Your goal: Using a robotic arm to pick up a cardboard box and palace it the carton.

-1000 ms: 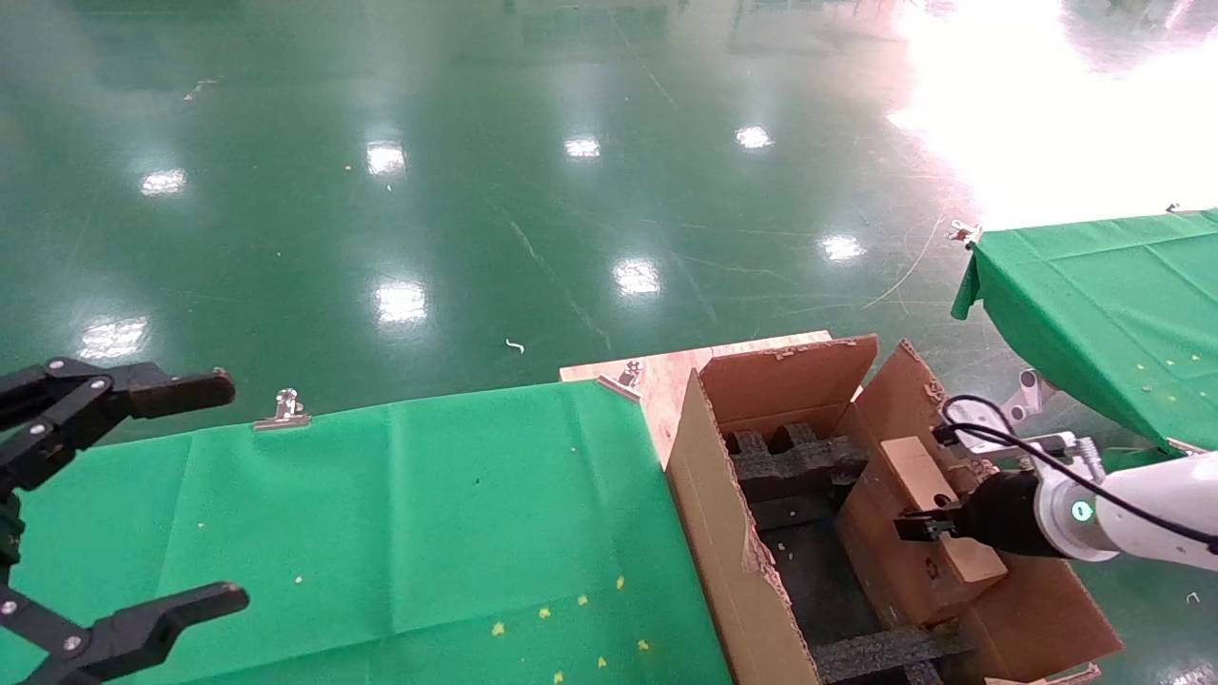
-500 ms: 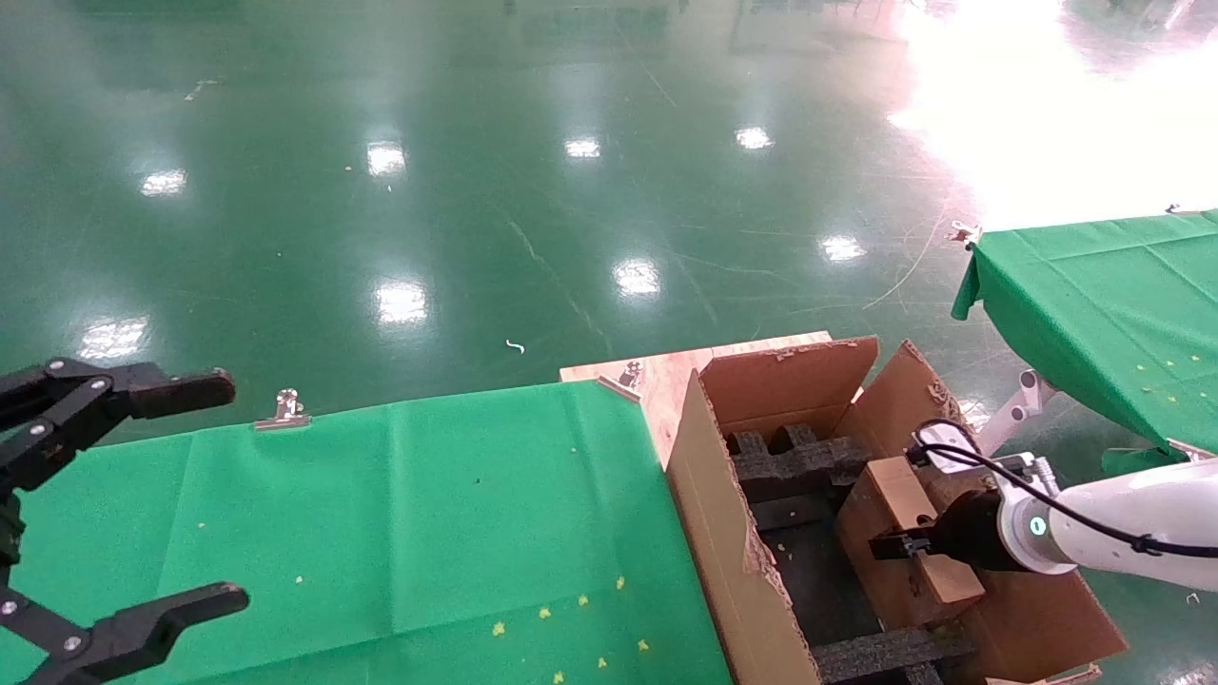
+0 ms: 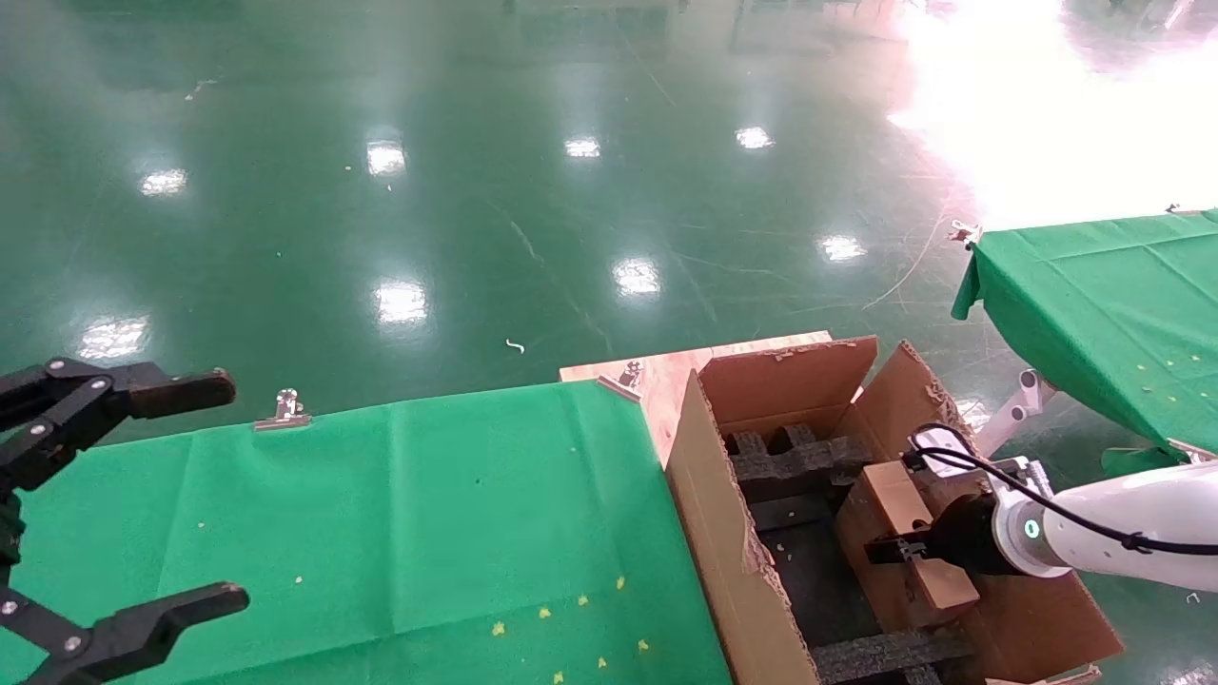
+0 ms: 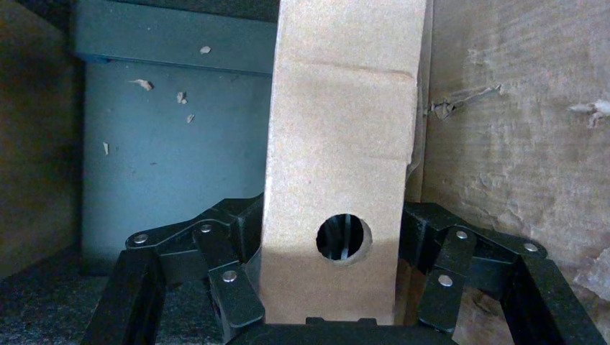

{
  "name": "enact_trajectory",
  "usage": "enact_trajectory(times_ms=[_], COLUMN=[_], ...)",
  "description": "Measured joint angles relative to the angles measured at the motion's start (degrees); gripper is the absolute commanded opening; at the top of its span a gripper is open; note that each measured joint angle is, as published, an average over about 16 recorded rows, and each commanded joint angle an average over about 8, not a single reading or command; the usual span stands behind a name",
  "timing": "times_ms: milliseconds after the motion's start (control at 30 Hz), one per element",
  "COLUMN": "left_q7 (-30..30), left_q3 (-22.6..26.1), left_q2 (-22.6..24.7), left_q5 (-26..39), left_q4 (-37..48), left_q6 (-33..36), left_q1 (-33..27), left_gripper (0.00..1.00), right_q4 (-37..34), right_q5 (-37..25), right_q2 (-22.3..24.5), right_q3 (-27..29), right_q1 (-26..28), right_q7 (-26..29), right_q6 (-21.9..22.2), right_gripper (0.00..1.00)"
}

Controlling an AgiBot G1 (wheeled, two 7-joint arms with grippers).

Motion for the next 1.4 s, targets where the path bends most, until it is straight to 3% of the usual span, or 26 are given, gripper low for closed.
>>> enact_trajectory(times_ms=[1400], left_q7=[0.03], left_q3=[0.06], left_q2=[-0.01], left_q5=[-0.03], left_q4=[0.02], left_q6=[-0.01], left_q1=[-0.02], left_gripper=[1.00], right_q4=[2.00], right_q5=[-1.39], right_q2=[1.50], right_q3=[0.37], right_q1=[3.54], right_q7=[-0.32], right_q6=[-1.46], right_gripper=[1.00])
